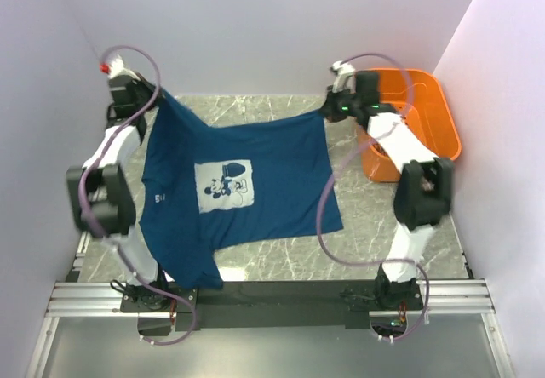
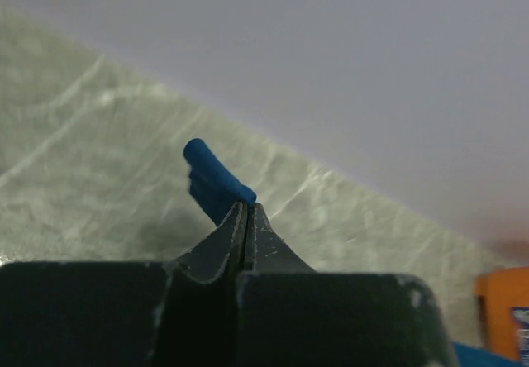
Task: Fold and stack the t-shirts
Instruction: Flatten the tshirt out, then fold the tshirt
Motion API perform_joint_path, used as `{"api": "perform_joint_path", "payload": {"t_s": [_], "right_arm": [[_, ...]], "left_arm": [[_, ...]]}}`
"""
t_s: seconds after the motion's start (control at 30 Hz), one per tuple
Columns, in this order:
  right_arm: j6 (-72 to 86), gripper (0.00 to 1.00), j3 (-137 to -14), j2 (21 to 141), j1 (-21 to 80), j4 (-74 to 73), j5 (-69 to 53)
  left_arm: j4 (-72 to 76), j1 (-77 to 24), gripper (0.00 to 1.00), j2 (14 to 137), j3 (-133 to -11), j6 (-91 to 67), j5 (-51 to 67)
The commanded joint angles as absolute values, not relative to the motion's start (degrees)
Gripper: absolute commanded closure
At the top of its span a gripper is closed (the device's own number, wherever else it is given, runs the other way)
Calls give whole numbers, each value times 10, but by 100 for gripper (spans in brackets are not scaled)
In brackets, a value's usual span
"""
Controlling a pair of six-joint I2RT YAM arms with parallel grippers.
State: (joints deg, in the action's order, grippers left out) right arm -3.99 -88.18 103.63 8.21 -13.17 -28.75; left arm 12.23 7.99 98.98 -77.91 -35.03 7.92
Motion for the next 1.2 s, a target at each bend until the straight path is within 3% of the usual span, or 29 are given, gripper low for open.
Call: {"api": "perform_joint_path", "payload": {"t_s": [0.0,0.1,0.33,0.8,1.17], "right_arm": [[-32,100,-966,1115,118,-90,-160],[-6,100,-1031,1174,131,-82,-67],[23,100,-1074,1241,129,-48,-1],[26,100,-1100,1259,107,-70,-93],[29,100,-1066,1239,102,-71,-131]], "left_arm": [[128,79,99,1076,-844,-360,86],[99,79,99,1139,-895,-366,63],[53,80,99,1224,-994,-342,29],[121,83,99,1207,-986,-320,95],[143,83,99,1145,-901,-293,133]]}}
